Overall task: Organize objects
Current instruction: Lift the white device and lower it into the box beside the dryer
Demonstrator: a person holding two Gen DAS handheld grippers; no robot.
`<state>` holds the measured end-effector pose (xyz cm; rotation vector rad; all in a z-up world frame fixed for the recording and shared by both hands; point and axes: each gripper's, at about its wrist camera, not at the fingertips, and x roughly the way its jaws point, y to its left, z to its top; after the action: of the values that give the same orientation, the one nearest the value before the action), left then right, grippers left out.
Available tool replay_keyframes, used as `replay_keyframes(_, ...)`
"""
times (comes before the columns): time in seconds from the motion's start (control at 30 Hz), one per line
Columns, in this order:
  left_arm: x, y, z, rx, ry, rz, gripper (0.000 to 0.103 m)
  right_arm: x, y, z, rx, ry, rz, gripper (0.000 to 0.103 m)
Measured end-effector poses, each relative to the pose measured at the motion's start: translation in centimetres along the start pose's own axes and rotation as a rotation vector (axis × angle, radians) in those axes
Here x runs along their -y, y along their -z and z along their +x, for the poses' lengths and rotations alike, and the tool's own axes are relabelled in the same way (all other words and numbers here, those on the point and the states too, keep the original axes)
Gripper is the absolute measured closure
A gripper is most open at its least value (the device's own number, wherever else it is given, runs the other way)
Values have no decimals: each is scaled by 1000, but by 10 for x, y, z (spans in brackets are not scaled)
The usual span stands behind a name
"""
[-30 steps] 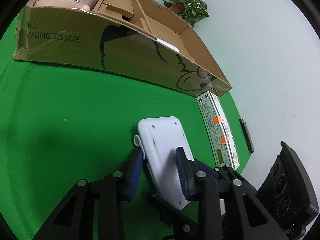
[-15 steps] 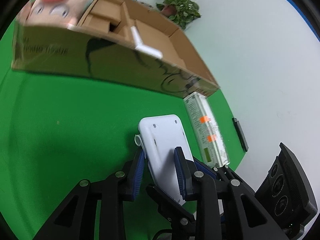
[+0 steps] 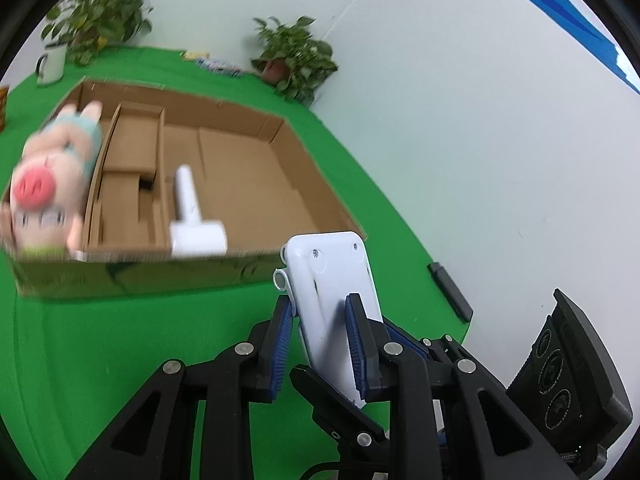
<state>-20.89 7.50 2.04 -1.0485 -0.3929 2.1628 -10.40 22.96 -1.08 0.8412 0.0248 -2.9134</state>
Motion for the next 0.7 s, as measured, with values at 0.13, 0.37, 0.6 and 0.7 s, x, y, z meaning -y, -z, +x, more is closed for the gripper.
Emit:
replay_keyframes(0.13,15,-28,-5,33,5,36,79,2,-17,-4,51,26,-3,37)
replay_keyframes(0.37,32,-83,-9,73,22,84,79,9,-59,-1,110,55,-9,37)
replay_keyframes(0.6,54,-137,-15,102,20,123,79,21,-106,9,143,70,-15,37)
replay_keyframes(0.7,59,-156,-13,96,13,133,79,26,-120,17,141,70,-7,37)
